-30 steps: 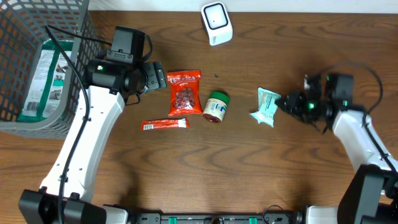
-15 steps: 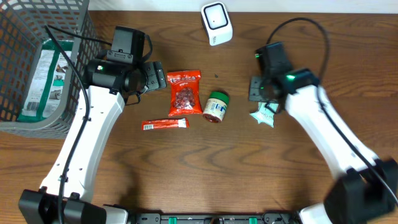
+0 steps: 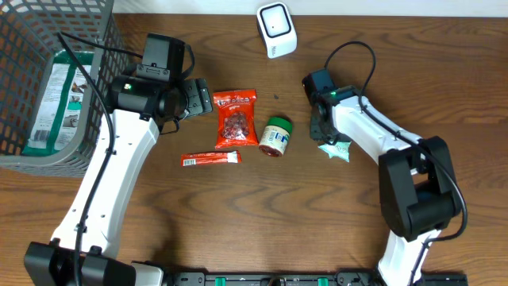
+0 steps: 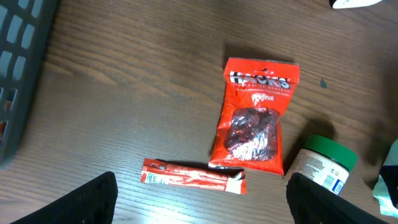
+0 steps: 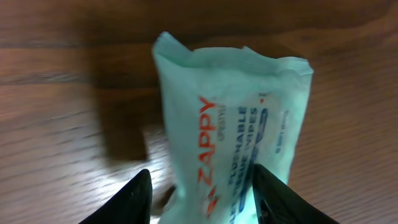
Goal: Scan the item barcode
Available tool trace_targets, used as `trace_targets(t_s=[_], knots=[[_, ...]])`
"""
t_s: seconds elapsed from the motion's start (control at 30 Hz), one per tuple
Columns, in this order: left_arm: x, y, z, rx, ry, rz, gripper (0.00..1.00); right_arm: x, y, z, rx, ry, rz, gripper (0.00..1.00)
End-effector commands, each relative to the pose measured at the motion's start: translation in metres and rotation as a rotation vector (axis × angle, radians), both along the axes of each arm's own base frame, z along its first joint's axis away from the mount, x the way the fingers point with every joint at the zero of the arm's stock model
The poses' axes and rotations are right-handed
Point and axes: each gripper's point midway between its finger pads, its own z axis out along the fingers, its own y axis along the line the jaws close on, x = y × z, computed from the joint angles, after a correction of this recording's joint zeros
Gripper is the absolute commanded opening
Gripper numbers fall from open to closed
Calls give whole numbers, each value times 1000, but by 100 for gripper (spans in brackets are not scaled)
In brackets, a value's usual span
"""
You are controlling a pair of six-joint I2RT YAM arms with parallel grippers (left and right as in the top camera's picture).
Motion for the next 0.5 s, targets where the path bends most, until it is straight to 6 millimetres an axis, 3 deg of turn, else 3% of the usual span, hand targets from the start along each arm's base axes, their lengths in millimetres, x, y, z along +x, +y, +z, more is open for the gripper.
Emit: trace_targets(t_s=[0.0, 0.07, 0.2, 0.33, 0.47], knots=[[-1, 3, 5, 7, -14, 4, 87, -3, -2, -17, -23, 32, -18, 44], [-1, 3, 5, 7, -14, 4, 87, -5, -2, -21, -24, 44, -18, 39], [-1, 3, 5, 7, -14, 4, 87, 1, 7, -5, 36, 38, 10, 1], [-1, 3, 5, 7, -14, 4, 87, 18, 38, 48, 249, -11, 80, 1], [-1, 3, 5, 7, -14, 4, 87, 23, 76, 104, 604, -61, 132, 1]])
